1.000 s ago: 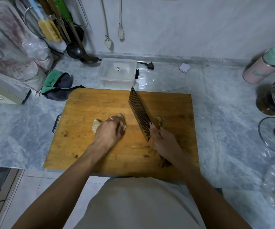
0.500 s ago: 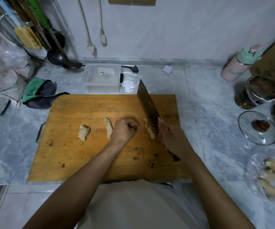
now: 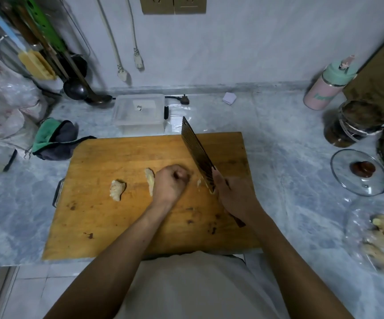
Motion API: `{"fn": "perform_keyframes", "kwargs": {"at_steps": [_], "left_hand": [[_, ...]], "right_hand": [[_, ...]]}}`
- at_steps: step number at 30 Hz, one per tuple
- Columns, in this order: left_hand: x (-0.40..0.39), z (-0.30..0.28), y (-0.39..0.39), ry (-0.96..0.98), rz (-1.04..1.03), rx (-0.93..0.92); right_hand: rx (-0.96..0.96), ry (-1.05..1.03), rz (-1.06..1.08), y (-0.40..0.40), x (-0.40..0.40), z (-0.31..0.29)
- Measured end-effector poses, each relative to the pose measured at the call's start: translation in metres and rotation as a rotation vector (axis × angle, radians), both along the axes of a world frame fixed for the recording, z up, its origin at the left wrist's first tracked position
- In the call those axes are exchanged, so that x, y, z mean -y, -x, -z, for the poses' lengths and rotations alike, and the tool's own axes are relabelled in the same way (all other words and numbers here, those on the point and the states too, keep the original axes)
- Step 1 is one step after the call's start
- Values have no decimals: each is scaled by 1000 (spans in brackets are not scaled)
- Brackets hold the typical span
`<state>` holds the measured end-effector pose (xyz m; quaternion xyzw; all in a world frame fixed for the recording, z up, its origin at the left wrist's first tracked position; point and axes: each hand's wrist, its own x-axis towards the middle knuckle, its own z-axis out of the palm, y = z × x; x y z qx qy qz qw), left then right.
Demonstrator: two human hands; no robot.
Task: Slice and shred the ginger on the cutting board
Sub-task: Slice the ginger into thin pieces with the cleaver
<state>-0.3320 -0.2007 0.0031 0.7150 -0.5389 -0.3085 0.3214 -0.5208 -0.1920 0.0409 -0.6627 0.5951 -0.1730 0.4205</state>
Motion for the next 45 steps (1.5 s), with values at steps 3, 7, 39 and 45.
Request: {"fn": "perform_keyframes", "kwargs": {"at_steps": [3,7,39,45], "left_hand": [[-19,0,-24,16,-160,182],[-36,11,-52,-124,-276,305],[-37,26,-53,21,-449,-35],[-31,26,-54,-39,-428,10]], "right_hand": [[-10,-1,-65,-6,-1,-3],[36,-26,-130,-22,-4,-4],[-47,-142,-231,-89,-13,-7],[-71,-174,-229,-90,-16,-10]]}}
